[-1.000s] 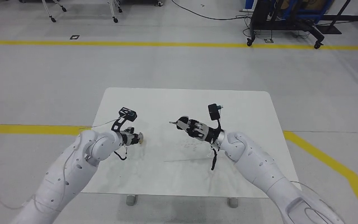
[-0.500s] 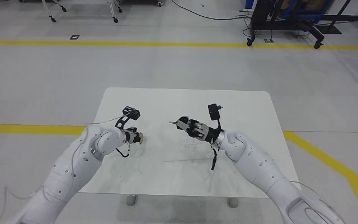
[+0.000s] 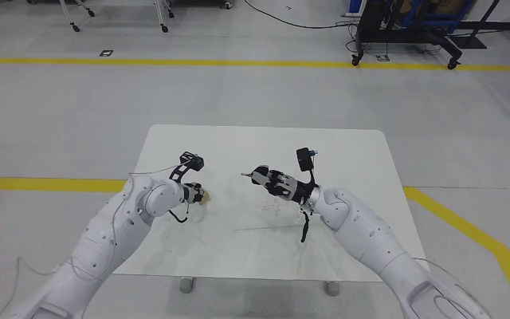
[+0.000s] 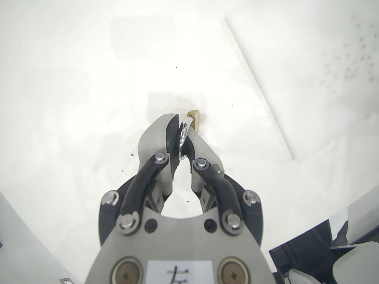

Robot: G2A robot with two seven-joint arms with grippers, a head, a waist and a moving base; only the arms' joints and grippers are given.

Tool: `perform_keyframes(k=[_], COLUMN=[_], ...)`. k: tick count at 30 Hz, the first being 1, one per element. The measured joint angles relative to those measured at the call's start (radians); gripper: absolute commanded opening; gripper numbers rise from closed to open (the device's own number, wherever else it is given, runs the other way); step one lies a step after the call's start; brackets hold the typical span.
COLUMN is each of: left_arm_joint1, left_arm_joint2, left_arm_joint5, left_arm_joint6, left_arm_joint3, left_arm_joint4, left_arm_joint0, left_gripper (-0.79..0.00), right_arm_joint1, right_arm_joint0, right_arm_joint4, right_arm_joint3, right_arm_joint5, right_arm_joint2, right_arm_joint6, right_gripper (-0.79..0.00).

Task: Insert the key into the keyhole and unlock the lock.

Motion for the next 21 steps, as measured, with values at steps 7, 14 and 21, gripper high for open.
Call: perform_keyframes(k=[7,14,21], left_arm_joint1=[-0.004,0.030,0.049], left_arm_joint2=[-0.028,-0.220,-0.301], left_arm_joint5=[-0.031,-0.286,-0.388], left_arm_joint6=[0.073,0.275,0.291], left_arm_joint3=[0.002,-0.037,-0.038], left_arm_joint4=[-0.017,-0.286,-0.318], left_arm_joint0=[0.011,0.110,0.150], left_gripper=[-0.785,-0.785,-0.785], right_arm_joint1=[0.000,0.000,0.000], right_arm_joint0=[0.000,0.000,0.000], right_arm_joint4=[0.000,0.000,0.000], right_arm_joint3=[0.000,0.000,0.000], right_arm_joint5=[0.000,0.000,0.000], right_arm_joint2=[0.000,0.000,0.000], right_arm_joint6=[0.000,0.000,0.000], right_gripper=[-0.785,-0.785,-0.785])
